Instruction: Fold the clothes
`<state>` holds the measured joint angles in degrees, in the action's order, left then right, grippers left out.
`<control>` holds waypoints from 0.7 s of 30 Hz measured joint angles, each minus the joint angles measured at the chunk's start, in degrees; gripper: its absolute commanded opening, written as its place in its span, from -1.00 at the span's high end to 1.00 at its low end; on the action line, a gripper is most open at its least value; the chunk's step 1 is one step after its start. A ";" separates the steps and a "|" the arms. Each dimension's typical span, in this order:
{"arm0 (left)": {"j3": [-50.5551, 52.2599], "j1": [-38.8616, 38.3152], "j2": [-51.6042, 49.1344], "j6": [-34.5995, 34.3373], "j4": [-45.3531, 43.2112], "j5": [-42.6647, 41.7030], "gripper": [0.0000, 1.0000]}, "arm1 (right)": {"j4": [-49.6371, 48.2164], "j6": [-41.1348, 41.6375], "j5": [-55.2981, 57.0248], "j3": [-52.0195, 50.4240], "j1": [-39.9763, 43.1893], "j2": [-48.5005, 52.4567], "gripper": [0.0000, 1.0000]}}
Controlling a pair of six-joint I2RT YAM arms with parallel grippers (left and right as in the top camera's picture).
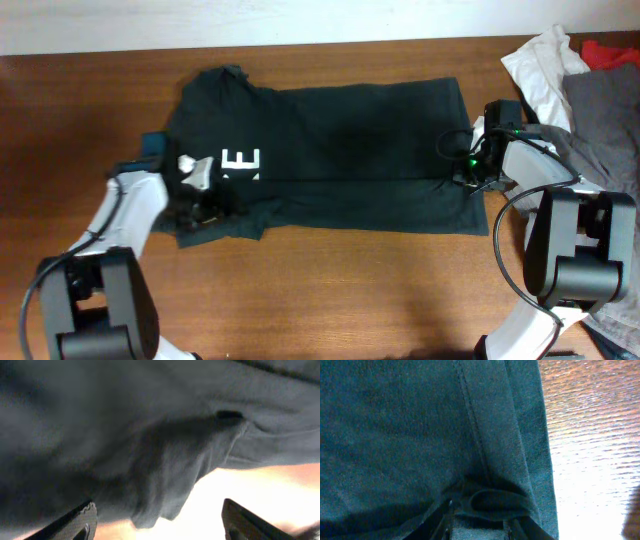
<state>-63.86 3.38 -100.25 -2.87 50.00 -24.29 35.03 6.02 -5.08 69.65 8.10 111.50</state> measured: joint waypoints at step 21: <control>0.02 -22.23 -2.19 0.37 -9.92 29.88 -0.33 | 0.76 -0.02 0.02 0.17 0.00 0.04 0.25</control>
<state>-63.83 -18.85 -102.43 -2.50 40.07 5.58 35.79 6.00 -5.06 69.82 8.10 111.55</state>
